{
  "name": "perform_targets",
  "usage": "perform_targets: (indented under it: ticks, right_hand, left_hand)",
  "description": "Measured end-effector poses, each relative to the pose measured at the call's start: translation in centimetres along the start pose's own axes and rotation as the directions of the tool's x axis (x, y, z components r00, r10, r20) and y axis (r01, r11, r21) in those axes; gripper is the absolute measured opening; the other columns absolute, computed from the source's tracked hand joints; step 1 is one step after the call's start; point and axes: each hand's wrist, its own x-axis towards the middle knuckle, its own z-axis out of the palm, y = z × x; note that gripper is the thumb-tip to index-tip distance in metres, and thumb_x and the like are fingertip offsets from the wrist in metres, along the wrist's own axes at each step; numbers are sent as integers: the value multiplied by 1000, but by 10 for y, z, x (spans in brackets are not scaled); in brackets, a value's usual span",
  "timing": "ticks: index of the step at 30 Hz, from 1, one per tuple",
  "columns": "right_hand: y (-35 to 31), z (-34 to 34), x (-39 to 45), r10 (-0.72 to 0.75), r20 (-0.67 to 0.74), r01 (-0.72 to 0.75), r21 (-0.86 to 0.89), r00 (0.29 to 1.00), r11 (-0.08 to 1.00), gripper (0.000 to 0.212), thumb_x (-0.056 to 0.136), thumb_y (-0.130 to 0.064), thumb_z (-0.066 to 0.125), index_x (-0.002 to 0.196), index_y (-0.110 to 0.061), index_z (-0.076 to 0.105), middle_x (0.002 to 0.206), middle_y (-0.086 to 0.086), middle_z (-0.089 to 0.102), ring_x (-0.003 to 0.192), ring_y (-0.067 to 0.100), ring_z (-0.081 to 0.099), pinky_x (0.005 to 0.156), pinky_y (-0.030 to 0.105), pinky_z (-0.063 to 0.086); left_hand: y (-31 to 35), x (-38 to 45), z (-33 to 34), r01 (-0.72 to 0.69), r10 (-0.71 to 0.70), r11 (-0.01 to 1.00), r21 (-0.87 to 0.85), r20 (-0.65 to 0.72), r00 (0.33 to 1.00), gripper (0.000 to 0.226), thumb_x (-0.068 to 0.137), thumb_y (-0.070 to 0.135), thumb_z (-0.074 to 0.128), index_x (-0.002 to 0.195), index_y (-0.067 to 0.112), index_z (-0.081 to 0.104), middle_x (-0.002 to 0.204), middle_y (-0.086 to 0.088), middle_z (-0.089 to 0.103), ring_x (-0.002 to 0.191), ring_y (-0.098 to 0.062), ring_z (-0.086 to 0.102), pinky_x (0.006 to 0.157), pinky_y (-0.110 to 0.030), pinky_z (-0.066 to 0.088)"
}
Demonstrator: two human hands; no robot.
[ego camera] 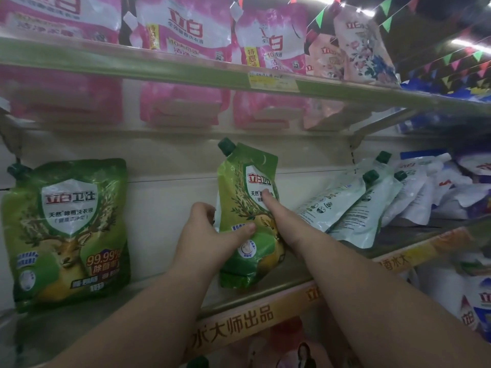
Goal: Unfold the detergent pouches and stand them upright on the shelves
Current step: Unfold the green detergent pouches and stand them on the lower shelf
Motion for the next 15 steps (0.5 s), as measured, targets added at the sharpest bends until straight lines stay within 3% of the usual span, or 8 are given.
perform_targets:
  ticks: [5,10,13,15]
  right_hand:
    - [6,6,14,0,-64,-1,-20,998,1000,127,39,-116,46,137,-38,64,129,2,73,119,33,69,112,56,46]
    - [-2,6,-4,-108,-121,101,-59,987,993,128,45,-116,40,136,-30,65,124,1,74,114,28,70,107,51,50]
    - [0,5,0,-165,-140,156,-70,976,985,120,53,-115,36,131,-29,68,119,1,76,114,26,70,107,52,49]
    - [-8,6,-13,-201,-159,187,-98,967,977,112,62,-111,32,127,-27,68,117,-1,75,112,23,68,105,48,48]
  left_hand:
    - [8,-4,-2,-28,31,999,39,-75,997,69,63,71,85,93,18,54,92,0,69,77,-14,72,62,-47,63]
    - [14,-10,-2,-61,62,998,25,-74,995,47,83,60,77,90,19,57,83,1,70,71,-11,71,57,-38,61]
    - [15,-10,-4,-53,51,998,-20,-93,994,31,92,52,73,93,24,59,84,6,71,69,-4,70,52,-26,53]
    - [15,-9,-6,-44,38,998,-50,-126,991,29,97,49,67,93,22,58,82,5,71,67,-5,69,51,-26,49]
